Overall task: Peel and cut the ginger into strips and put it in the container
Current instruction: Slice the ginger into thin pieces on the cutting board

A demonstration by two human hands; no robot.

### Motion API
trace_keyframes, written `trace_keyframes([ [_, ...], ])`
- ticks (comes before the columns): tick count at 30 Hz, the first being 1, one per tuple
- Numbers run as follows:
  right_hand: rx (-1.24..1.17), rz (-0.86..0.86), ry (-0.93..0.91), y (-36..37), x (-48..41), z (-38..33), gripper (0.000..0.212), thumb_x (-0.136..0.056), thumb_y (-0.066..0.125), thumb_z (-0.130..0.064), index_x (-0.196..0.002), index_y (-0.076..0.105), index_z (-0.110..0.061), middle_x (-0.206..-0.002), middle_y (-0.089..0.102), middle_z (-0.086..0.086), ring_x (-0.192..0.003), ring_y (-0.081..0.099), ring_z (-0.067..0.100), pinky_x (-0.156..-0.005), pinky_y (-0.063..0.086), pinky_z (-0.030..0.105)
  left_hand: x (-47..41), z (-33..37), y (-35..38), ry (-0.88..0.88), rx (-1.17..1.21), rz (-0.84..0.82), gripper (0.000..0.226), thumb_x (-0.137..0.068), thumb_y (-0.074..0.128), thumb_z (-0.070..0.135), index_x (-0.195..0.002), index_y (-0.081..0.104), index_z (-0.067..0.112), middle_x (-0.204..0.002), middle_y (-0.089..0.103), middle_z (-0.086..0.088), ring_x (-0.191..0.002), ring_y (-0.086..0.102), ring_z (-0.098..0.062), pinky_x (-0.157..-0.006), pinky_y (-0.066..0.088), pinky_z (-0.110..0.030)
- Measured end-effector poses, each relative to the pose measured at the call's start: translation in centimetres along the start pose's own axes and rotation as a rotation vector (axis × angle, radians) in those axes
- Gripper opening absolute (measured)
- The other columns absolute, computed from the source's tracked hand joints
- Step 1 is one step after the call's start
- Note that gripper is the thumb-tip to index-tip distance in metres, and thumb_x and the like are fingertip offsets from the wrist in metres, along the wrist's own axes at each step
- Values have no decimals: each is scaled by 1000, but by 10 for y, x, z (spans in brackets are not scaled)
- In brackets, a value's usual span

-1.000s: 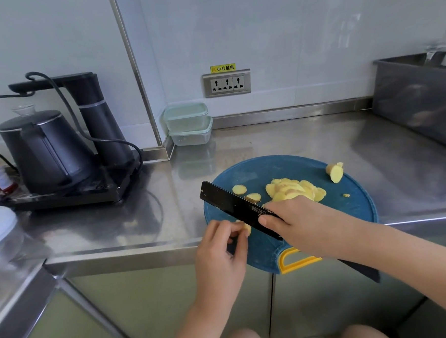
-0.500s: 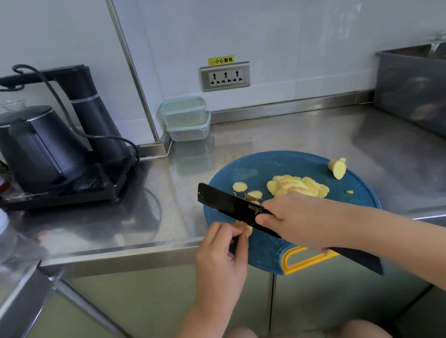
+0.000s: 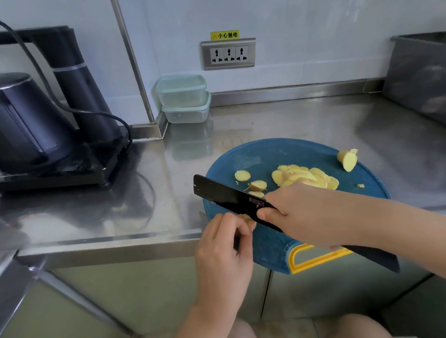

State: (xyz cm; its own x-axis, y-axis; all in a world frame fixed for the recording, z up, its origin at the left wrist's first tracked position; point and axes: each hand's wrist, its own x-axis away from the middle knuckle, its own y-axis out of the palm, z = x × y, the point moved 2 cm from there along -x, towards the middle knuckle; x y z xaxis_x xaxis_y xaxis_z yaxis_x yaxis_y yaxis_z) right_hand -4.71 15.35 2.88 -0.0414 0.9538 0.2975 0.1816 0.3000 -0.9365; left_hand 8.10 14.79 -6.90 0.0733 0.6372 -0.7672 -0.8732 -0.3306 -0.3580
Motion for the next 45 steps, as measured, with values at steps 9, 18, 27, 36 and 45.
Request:
trace_keyframes([
  [9, -58, -39, 3, 3, -18, -10, 34, -104, 27, -37, -92, 48, -13, -75, 46, 1, -61, 47, 13, -52, 39, 23, -1, -3, 0, 17, 59, -6, 36, -86, 63, 11, -64, 34, 16, -64, 36, 7, -56, 50, -17, -58, 51, -30],
  [18, -161, -67, 39, 3, -20, -10, 34, -104, 32, -33, -95, 51, -7, -66, 47, 8, -38, 50, 16, -39, 43, 23, 2, -4, 1, -42, 96, -17, 25, -85, 65, 8, -73, 44, 14, -72, 46, 7, -69, 53, -7, -62, 36, -7],
  [27, -320, -17, 68, -1, 6, 33, 12, -98, 50, -24, -107, 48, -17, -52, 49, 4, -35, 46, 19, -39, 43, 24, 6, 1, 1, -151, 67, 66, 19, -82, 66, 18, -72, 50, 18, -79, 64, 20, -89, 48, -12, -75, 40, -20],
  [36, -356, 113, 11, -13, 18, 28, 11, -96, 50, -21, -98, 55, -12, -55, 46, 1, -34, 43, 12, -39, 40, 24, 8, -1, 0, -213, 169, 63, 28, -82, 62, 32, -66, 43, 20, -69, 56, 18, -89, 59, -18, -70, 45, -27],
  [45, -229, 122, -62, 2, 23, 6, 27, -102, 36, -33, -102, 54, -14, -82, 58, 11, -37, 50, 12, -32, 39, 19, 7, -4, 0, -182, 141, 63, 36, -82, 68, 23, -64, 37, 26, -65, 51, 18, -85, 58, -18, -68, 46, -32],
])
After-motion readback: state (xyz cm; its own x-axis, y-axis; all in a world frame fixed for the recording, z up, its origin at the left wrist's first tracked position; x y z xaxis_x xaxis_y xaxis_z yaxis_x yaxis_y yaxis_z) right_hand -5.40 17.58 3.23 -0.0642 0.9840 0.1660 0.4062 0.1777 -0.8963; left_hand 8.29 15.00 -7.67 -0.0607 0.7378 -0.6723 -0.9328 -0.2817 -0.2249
